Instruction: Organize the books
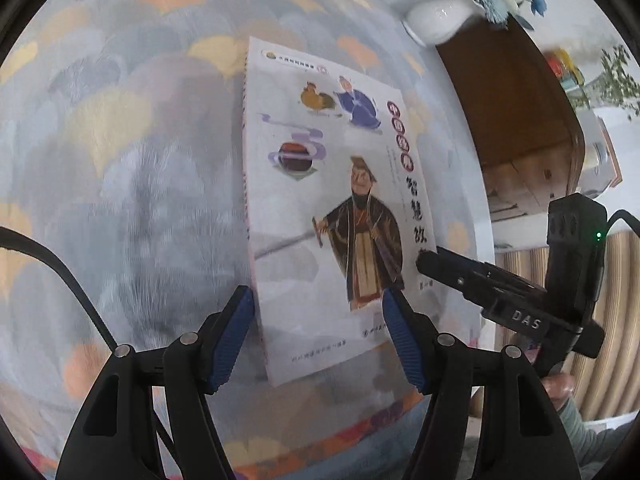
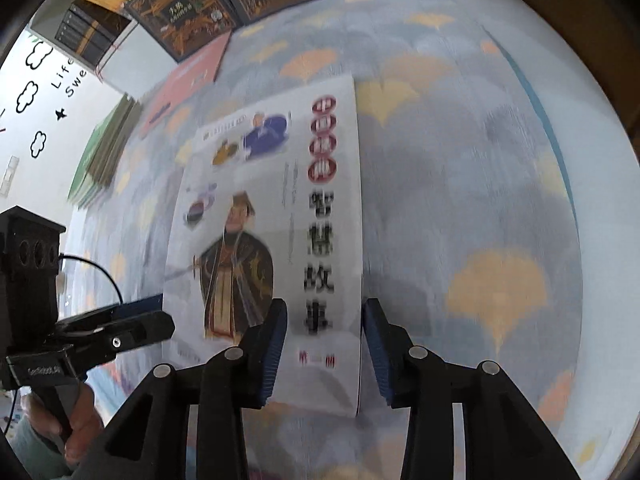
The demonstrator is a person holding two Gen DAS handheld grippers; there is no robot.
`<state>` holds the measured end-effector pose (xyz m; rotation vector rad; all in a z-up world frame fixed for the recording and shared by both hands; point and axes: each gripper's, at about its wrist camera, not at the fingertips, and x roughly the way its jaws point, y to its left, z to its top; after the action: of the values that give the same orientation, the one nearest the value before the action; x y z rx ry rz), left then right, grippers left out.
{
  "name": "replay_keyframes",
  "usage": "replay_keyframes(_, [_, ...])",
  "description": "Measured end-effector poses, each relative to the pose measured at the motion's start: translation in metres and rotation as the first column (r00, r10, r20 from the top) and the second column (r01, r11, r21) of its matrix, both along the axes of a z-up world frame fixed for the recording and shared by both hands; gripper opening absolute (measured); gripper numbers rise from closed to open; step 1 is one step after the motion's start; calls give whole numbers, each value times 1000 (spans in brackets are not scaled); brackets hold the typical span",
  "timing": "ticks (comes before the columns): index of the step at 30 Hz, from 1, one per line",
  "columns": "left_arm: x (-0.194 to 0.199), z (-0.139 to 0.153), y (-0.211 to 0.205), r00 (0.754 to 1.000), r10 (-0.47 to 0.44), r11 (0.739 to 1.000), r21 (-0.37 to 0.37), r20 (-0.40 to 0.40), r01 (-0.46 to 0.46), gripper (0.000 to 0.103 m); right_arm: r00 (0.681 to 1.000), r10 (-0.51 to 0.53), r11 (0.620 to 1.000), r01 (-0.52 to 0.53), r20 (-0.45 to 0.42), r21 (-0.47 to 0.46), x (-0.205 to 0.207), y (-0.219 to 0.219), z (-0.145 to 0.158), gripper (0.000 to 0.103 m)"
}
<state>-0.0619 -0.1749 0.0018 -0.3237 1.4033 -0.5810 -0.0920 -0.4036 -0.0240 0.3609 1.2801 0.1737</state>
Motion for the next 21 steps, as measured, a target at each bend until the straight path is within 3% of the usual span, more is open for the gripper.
replay_keyframes(6, [-14, -2, 2, 1000, 18, 1000, 10, 11, -18, 66, 999, 6, 996, -3, 42, -90, -23, 8, 1, 39])
replay_keyframes(11, [-16, 0, -4, 1000, -10, 999, 40, 28, 9, 67, 997, 36, 997, -32, 65, -70, -21, 15, 0, 39])
replay_keyframes(13, [-13, 1, 0, 999, 47, 999, -24, 17, -47, 67, 997, 30, 998, -26, 66, -57, -22, 12, -1, 39])
replay_keyframes(14, [-13, 5, 8, 996, 87, 990, -111, 4, -86, 67, 998, 17, 999, -14, 64, -47, -21, 9, -2, 39])
replay_keyframes(16, [-12, 15, 25, 988, 151, 948, -282, -20, -151, 62, 999, -9, 1000, 8, 51, 8, -22, 1, -4, 40])
replay_keyframes(18, [-8, 22, 33, 984, 170, 907, -384, -46, -175, 60, 999, -33, 998, 31, 40, 56, -23, -2, -6, 40])
replay_keyframes(21, [-3, 18, 33, 980, 191, 899, -391, -59, -198, 49, 998, -49, 995, 45, 34, 89, -23, -5, -7, 40])
